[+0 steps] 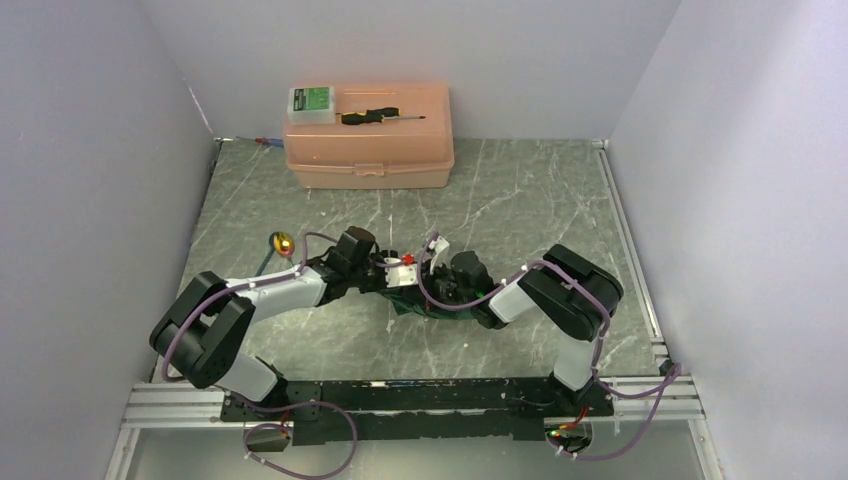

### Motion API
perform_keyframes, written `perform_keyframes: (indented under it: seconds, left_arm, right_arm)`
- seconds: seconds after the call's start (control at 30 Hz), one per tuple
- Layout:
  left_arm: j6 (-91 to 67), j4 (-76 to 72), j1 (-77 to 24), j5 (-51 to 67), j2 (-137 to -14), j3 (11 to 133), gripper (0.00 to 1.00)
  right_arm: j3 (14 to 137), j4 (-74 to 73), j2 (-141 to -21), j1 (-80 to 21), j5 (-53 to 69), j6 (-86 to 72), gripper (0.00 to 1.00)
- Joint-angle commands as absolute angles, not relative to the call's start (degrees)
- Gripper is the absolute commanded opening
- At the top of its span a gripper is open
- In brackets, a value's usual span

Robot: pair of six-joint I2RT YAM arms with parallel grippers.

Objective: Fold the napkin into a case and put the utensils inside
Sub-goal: Fold the 2/3-rectangle-folded napkin at the center of the board.

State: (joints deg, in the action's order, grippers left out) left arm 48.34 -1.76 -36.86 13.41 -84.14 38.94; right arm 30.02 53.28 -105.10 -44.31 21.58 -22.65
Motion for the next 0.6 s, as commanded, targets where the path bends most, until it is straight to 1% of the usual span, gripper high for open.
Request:
perform_keyframes:
  seconds: [0.0,0.17,0.23,0.3,0.33,0.57]
  left_arm:
    - [46.2,-5.1,-36.7,11.8,-85.8,41.6,0.39]
    - [45.7,-6.3,-36.5,12.0,-87.1,41.5,0.3]
    - [45.3,-6.9,-36.5,12.3,-87.4,41.3,0.22]
    - [44.9,-7.2,-36.5,12.6,-87.4,41.1,0.08]
    - [44.7,-7.1,-36.5,12.8,-87.2,41.1,0.04]
    - [44.3,-7.2,-36.5,12.9,-86.1,40.1,0.03]
  right_arm:
    - [31.4,51.6,-101.8,-44.2,23.1,-24.1,0.0]
    - [31.5,50.6,-101.3,-43.6,23.5,-25.9,0.0]
    - [32.2,49.9,-101.9,-43.3,23.9,-26.8,0.0]
    - [33.2,48.3,-102.9,-42.7,24.4,-27.8,0.0]
    - [33.7,47.6,-103.4,-42.3,24.8,-28.5,0.0]
    - [35.6,44.1,-103.9,-39.6,25.2,-30.7,0.0]
